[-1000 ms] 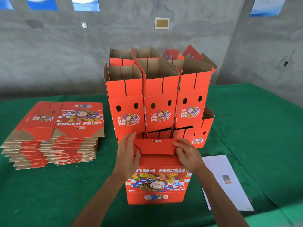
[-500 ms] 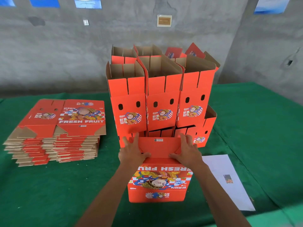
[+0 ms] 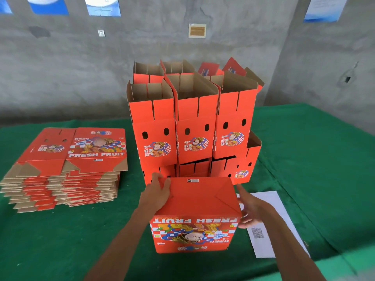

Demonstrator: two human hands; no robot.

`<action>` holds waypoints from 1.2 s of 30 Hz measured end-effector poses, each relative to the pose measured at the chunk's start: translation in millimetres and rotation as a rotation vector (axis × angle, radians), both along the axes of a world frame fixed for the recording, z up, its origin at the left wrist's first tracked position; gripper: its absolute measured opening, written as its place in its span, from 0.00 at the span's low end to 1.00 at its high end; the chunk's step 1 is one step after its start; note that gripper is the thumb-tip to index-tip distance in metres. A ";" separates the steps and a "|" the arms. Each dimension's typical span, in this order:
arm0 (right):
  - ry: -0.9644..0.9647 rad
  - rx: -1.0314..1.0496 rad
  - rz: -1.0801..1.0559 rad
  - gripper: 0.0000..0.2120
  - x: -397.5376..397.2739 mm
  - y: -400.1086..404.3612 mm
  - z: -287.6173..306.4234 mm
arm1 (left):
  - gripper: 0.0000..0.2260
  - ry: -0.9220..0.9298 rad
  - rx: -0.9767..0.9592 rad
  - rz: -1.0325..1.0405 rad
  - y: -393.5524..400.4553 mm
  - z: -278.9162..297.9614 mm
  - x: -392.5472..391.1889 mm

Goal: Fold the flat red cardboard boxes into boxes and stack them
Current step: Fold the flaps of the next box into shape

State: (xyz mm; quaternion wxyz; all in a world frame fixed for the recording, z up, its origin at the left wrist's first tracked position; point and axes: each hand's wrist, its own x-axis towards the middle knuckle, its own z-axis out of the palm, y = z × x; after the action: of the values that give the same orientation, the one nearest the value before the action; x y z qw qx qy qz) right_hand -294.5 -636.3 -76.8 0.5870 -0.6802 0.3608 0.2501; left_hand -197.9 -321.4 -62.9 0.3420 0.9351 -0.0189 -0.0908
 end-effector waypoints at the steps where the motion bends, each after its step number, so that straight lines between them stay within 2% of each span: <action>1: 0.040 -0.001 0.052 0.45 -0.8 -1.5 -4.7 | 0.15 -0.005 0.000 0.005 -0.2 0.7 -1.4; 4: 0.130 0.027 0.140 0.41 -1.6 -1.5 -10.5 | 0.15 -0.034 -0.005 0.030 -2.8 4.7 -3.7; 9: 0.100 0.187 0.170 0.42 -15.1 -5.9 -8.1 | 0.16 -0.107 -0.030 0.062 -8.7 13.4 -9.6; 13: -0.014 0.279 0.057 0.43 -36.4 -7.9 -24.4 | 0.16 -0.118 -0.064 0.073 -19.2 23.4 -20.7; 15: -0.112 0.277 -0.057 0.47 -46.3 -16.1 -33.4 | 0.14 -0.124 -0.072 0.058 -27.6 29.7 -28.9; 17: -0.200 0.248 -0.070 0.47 -61.1 -28.5 -26.2 | 0.11 -0.145 -0.070 0.026 -36.8 36.7 -36.5; 23: -0.599 -0.154 0.009 0.33 -114.7 -91.3 52.6 | 0.13 -0.058 -0.046 -0.342 -84.2 41.8 -42.4; 26: -0.755 -0.408 0.102 0.31 -140.7 -108.3 97.3 | 0.13 0.101 -0.189 -0.494 -130.4 36.9 -57.5; 30: -0.749 -0.917 0.187 0.30 -164.8 -109.1 133.2 | 0.20 0.278 -0.485 -0.510 -206.9 43.6 -90.1; 34: -0.709 -1.345 0.157 0.32 -165.9 -101.1 138.6 | 0.18 0.127 -0.681 -0.634 -277.8 80.1 -109.7; 36: -0.729 -1.439 0.101 0.30 -152.0 -109.5 140.4 | 0.18 0.015 -0.795 -0.684 -300.6 99.4 -108.9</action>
State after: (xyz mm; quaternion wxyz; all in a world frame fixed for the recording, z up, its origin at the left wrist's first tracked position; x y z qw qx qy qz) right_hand -446.6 -745.8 63.6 0.0742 -0.9456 0.1882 -0.2547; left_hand -306.8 -622.0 36.5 0.6213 0.6729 -0.3537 -0.1898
